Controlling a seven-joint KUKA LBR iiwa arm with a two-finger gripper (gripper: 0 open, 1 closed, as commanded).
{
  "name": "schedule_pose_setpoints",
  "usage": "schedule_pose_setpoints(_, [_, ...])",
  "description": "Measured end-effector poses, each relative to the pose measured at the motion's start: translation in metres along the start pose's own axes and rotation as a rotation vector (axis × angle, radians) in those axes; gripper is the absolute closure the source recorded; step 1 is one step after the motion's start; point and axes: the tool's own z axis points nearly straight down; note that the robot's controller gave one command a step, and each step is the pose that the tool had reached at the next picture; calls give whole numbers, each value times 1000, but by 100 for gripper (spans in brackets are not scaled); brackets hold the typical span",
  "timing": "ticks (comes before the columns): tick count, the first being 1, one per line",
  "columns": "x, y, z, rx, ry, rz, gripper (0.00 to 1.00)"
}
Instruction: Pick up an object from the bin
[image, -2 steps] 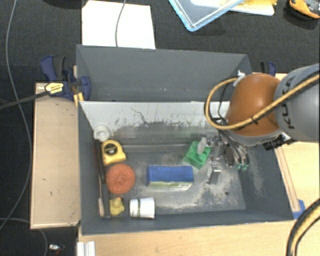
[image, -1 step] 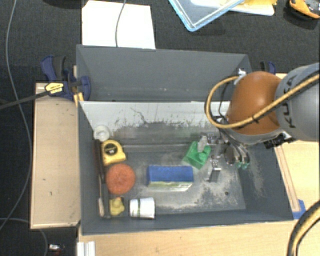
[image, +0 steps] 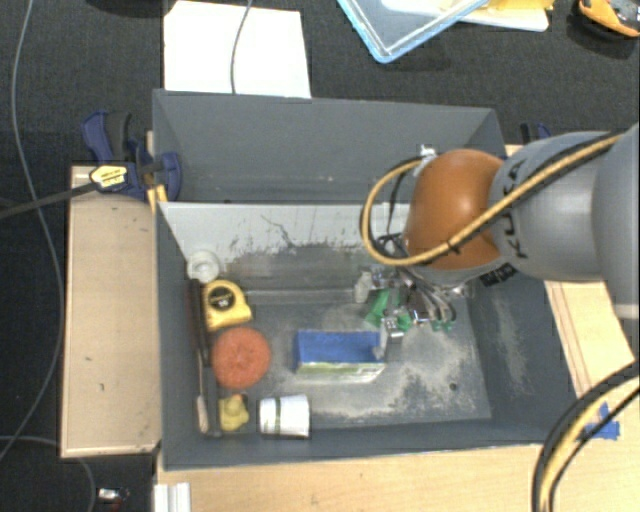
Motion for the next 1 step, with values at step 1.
schedule_pose_setpoints(1, [22, 25, -16, 1, 6, 49, 0])
